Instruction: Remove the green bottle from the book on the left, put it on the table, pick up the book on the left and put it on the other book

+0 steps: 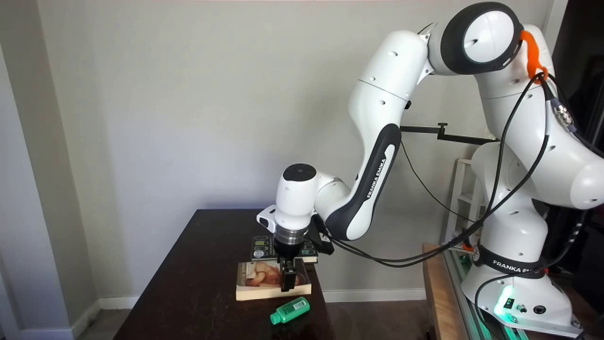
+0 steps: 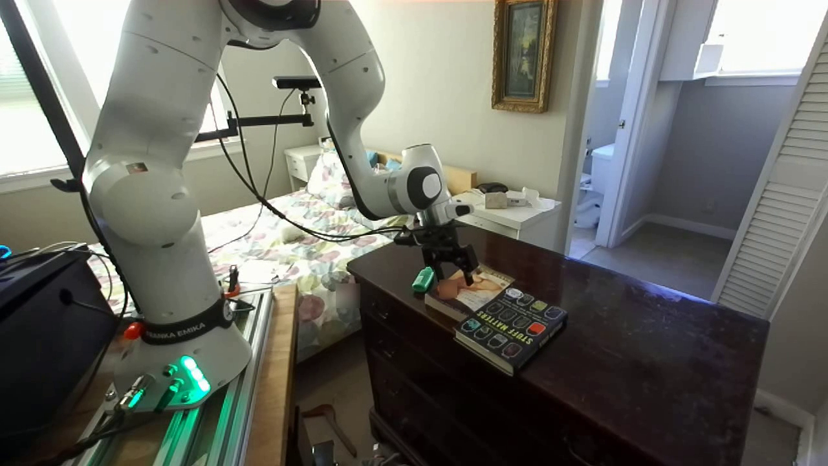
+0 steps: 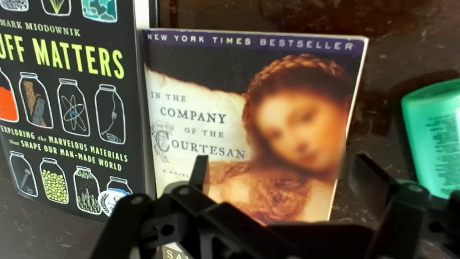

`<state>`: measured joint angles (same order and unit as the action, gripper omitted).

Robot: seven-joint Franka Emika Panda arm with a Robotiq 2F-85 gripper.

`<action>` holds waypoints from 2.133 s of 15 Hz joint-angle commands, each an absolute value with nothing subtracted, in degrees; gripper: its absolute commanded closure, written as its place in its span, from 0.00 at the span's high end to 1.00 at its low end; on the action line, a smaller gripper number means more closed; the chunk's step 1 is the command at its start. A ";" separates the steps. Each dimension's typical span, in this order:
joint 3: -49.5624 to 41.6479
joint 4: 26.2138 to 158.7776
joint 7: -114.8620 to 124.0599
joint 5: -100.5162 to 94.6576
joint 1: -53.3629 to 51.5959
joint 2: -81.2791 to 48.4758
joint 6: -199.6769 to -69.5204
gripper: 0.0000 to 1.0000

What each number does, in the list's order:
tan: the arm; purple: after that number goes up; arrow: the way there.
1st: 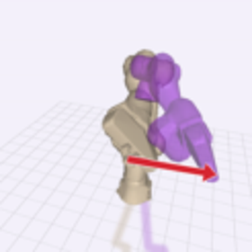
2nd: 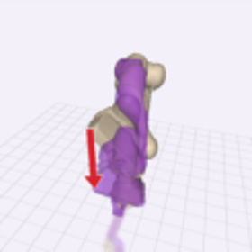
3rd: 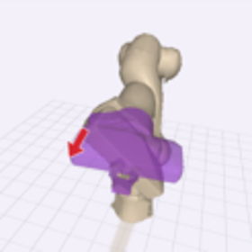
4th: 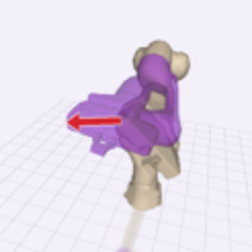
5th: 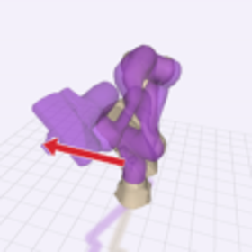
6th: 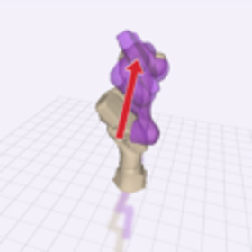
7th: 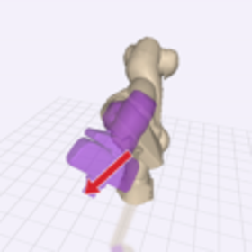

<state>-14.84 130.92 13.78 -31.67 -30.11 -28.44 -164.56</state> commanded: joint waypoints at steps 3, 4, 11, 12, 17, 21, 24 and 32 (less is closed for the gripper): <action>-14.94 130.01 15.08 -33.31 -29.74 -29.47 -163.82 1.00; -15.15 129.97 15.27 -33.40 -29.87 -29.47 -163.54 1.00; -15.88 129.85 16.35 -33.75 -30.02 -29.29 -162.02 1.00; -15.89 129.89 16.44 -33.62 -29.91 -29.14 -162.03 1.00; -17.04 129.89 17.84 -34.22 -30.53 -28.66 -161.89 1.00; -17.01 129.89 18.10 -33.80 -30.17 -28.05 -161.77 1.00; -17.06 129.81 18.44 -33.54 -29.89 -27.70 -161.64 1.00; -17.28 129.76 19.99 -34.09 -29.54 -26.20 -159.13 1.00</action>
<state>-17.24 130.14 17.71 -31.79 -30.03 -27.37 -161.75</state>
